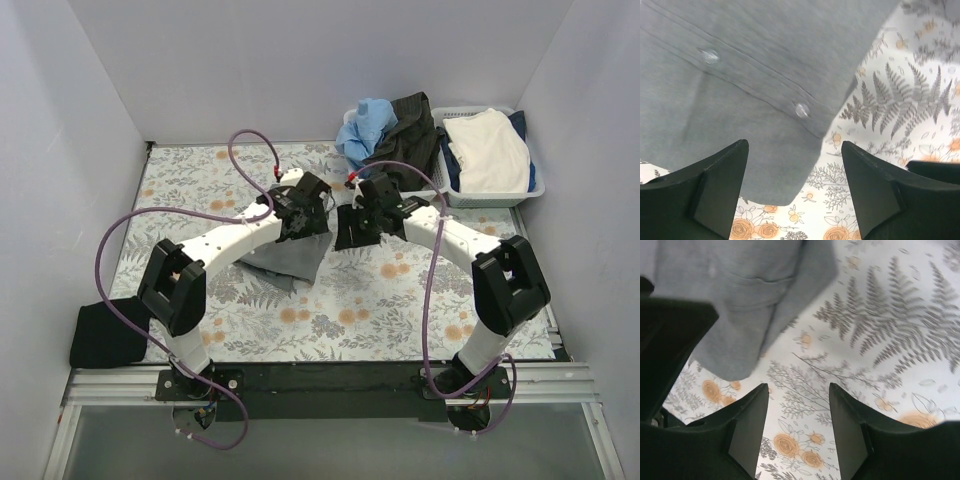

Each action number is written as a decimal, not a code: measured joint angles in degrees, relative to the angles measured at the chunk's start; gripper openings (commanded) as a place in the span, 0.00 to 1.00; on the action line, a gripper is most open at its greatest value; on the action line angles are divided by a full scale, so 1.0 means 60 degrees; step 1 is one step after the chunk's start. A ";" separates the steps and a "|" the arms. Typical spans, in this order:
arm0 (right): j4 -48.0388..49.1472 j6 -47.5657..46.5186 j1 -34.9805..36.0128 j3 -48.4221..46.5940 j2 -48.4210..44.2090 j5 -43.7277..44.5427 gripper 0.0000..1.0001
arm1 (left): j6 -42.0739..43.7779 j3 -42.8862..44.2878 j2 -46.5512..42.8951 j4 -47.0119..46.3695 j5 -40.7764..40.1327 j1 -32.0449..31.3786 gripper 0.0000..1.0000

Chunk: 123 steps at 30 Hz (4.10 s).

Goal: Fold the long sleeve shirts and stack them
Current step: Fold the shirt

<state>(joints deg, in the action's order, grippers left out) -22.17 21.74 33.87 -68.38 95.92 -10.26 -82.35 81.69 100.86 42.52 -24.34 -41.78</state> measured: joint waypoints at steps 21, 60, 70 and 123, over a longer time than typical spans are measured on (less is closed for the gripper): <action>0.0433 -0.0470 0.1461 -0.1632 0.2670 -0.1836 0.73 | -0.0182 -0.2339 -0.1064 -0.0499 0.1996 0.5442 0.79; 0.5424 0.2506 0.1810 0.0878 0.2426 -0.4659 0.62 | -0.0372 -0.2812 -0.0295 -0.1322 0.3064 0.6677 0.78; 0.1486 -0.0117 0.1759 0.0896 0.0033 -0.1333 0.52 | 0.0058 -0.2215 -0.0616 -0.1490 0.3297 0.6586 0.75; -0.0641 -0.1031 0.0721 -0.3923 0.2565 -0.0277 0.06 | 0.0867 -0.5217 -0.4728 -0.1300 0.4896 0.2794 0.43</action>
<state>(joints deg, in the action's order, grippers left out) -26.02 15.55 38.20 -91.92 111.31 -11.92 -77.14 50.39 72.49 34.72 5.04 -25.02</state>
